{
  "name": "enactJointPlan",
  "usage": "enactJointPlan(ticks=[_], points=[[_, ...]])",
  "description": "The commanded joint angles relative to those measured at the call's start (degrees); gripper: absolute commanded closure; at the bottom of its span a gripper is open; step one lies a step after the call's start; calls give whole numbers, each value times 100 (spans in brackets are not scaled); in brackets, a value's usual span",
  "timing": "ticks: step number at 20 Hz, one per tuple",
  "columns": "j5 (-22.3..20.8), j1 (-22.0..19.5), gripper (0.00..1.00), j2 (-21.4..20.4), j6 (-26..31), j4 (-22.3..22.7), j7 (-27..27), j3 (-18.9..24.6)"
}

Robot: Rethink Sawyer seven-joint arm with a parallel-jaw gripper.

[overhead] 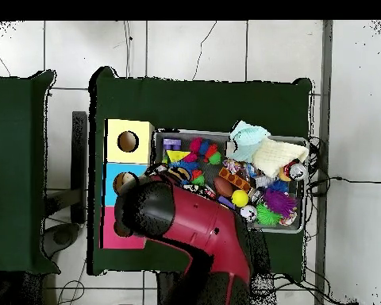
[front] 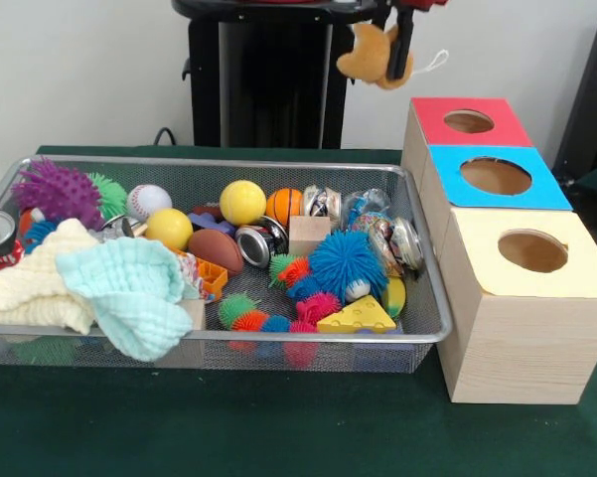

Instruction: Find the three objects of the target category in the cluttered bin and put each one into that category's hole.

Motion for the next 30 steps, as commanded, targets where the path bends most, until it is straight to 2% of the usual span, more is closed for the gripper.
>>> enactJointPlan(ticks=[1, 5, 10, 18, 27, 30], points=[[248, 202, 100, -161, 733, 624, 1979, -374], [240, 433, 100, -201, 1023, 499, 2204, -589], [321, 540, 100, -164, 981, 523, 2360, -618], [584, 1376, 100, -104, 987, 645, 3435, -907], [891, 2030, 100, 142, 225, 968, 4150, -1063], [1014, 2102, 100, 214, -73, 1089, 4261, -989]])
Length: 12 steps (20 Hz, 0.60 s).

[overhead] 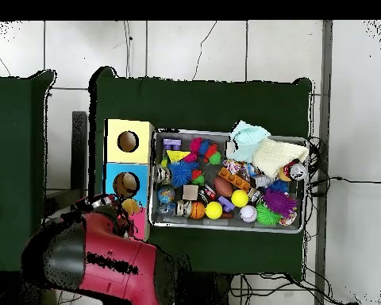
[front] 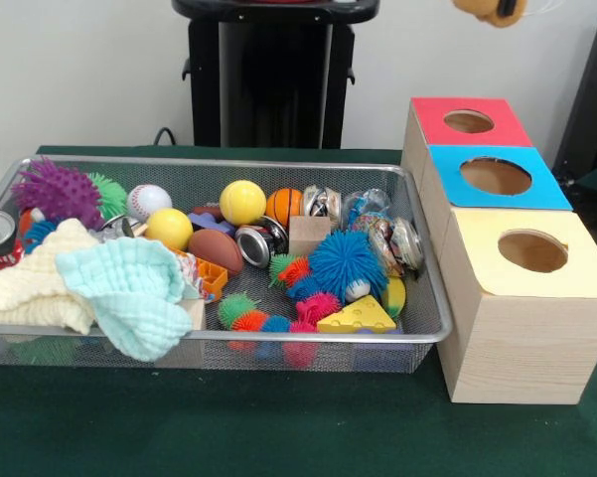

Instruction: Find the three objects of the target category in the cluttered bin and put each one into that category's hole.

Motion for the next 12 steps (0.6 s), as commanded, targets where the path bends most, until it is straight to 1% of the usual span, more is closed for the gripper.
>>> enactJointPlan(ticks=[1, 5, 8, 12], points=[[365, 123, 100, 363, -493, 850, 1973, 74], [449, 178, 100, 472, -720, 911, 2059, 120], [520, 133, 100, 485, -947, 1022, 1992, 206], [623, 198, 100, 521, -1043, 1085, 2051, 217]])
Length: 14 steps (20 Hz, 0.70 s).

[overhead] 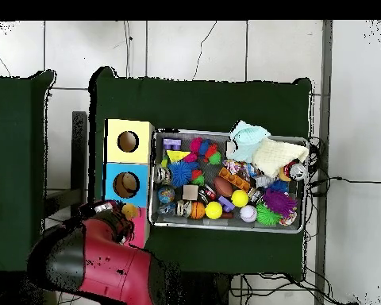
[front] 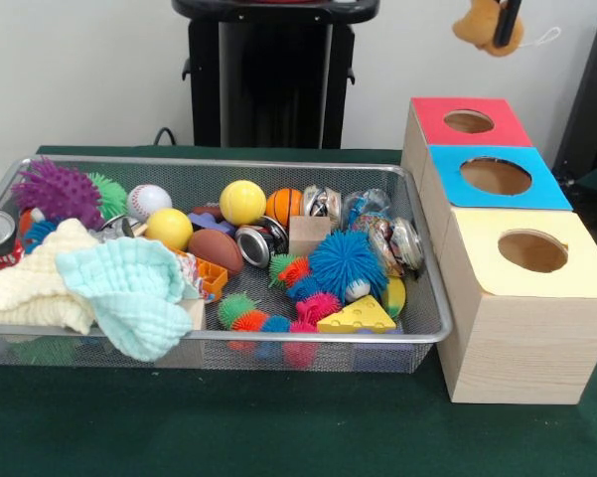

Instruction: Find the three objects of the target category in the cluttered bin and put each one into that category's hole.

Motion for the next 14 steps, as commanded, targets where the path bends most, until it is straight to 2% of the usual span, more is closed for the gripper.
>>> enactJointPlan(ticks=[1, 4, 8, 14], points=[[344, -16, 100, 243, -423, 718, 1627, 236], [444, -46, 100, 167, -594, 914, 1545, 302], [605, -216, 100, 45, -1100, 1351, 1356, 521], [664, -120, 100, 278, -1608, 1525, 1473, 432]])
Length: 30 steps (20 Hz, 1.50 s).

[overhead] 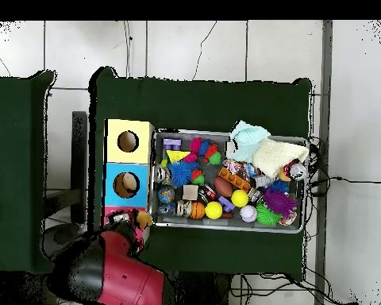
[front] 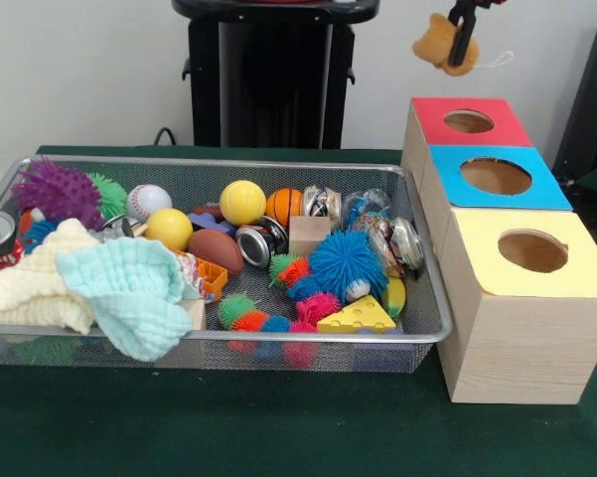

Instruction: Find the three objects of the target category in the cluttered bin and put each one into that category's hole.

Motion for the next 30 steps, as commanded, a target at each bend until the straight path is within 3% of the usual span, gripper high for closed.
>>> enactJointPlan(ticks=[1, 4, 9, 13, 16, 22, 30], points=[[367, -167, 100, 221, -738, 797, 1466, 549], [488, -114, 100, 285, -867, 841, 1538, 630], [656, 509, 100, 902, -831, 544, 1872, 4], [833, 498, 100, 965, -1004, 615, 1800, 75], [1015, 742, 100, 1019, -747, 516, 1943, -53], [1320, 1544, 100, 1508, 75, -37, 2558, -687], [1498, 1626, 100, 1588, 144, -124, 2624, -675]])
